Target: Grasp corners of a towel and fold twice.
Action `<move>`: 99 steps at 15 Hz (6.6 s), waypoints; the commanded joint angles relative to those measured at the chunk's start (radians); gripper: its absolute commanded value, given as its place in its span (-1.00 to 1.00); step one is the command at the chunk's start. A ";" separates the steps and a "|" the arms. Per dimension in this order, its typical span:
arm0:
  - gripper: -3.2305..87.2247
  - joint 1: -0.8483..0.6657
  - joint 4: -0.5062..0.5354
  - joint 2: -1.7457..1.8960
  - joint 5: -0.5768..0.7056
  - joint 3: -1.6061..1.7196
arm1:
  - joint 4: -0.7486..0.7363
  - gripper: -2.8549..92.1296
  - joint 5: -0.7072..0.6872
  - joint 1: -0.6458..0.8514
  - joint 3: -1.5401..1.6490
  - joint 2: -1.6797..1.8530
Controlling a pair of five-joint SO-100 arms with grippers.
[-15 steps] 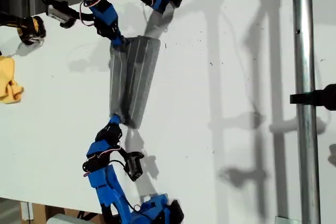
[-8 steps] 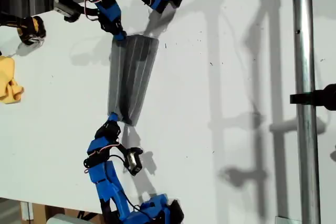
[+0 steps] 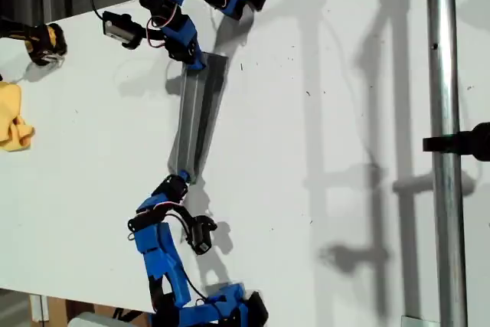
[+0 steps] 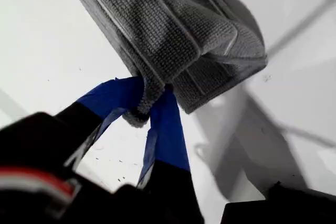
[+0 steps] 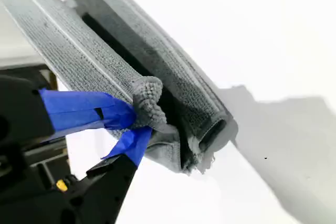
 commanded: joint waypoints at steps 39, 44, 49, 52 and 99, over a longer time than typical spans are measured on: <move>-0.98 0.304 -0.020 2.304 -0.575 1.769 | 0.502 -0.03 0.713 -0.387 -0.213 -0.086; -0.99 0.307 0.025 2.304 -0.571 1.782 | 0.213 -0.04 0.531 -0.158 -0.002 -0.204; -0.99 0.290 0.037 2.304 -0.541 1.786 | -0.066 0.00 0.390 0.048 0.140 -0.370; -0.99 0.291 0.037 2.304 -0.543 1.793 | -0.126 0.00 0.272 0.178 0.143 -0.408; -0.99 0.295 0.041 2.304 -0.565 1.798 | -0.492 0.15 -0.092 -0.213 -1.200 -1.054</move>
